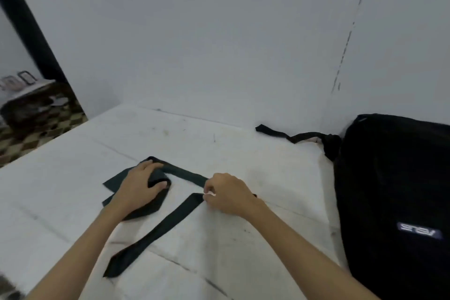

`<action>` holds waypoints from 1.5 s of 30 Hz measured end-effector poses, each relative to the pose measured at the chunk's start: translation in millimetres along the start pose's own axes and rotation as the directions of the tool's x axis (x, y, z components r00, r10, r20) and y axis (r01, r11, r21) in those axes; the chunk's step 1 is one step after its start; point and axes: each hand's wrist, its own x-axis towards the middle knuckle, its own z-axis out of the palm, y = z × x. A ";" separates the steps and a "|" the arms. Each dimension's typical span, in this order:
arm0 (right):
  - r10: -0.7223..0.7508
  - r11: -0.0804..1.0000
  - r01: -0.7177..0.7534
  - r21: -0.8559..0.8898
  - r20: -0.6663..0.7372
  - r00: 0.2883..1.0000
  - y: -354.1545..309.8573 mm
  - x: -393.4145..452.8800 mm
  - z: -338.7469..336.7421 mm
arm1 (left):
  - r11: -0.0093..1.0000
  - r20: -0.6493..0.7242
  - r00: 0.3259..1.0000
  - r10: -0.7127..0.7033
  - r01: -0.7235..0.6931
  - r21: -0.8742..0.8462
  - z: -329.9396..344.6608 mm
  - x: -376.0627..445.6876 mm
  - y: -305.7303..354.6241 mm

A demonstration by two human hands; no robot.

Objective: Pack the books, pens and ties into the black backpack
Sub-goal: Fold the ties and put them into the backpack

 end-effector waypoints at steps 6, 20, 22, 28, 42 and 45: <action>-0.014 0.992 0.050 -0.116 0.293 0.956 -53.2 45.8 45.6 | 0.999 0.206 0.978 0.045 -0.047 0.005 -5.6 -17.5 -83.6; 0.406 0.893 -0.439 -0.095 -0.248 0.880 -50.3 76.0 37.0 | 0.937 0.213 0.926 0.311 -0.262 -0.231 -23.0 8.6 -100.8; 0.318 0.947 -0.321 -0.001 -0.127 0.940 -59.8 79.7 25.9 | 0.901 0.199 0.907 0.370 -0.298 -0.315 -44.7 24.5 -86.8; 0.122 0.893 -0.048 0.447 -0.137 0.983 -109.3 97.6 -7.1 | 0.667 0.249 0.828 0.502 -0.187 -0.722 -116.1 60.5 -19.0; 0.670 0.741 -0.173 0.649 -0.696 0.259 -34.1 46.6 -160.0 | 0.646 0.477 0.627 0.615 -0.055 -0.761 -137.7 121.3 9.5; 0.638 0.754 -0.465 0.464 -0.688 0.347 -5.6 22.2 -167.8 | 0.565 0.383 0.652 0.654 -0.086 -0.820 -155.9 135.9 36.3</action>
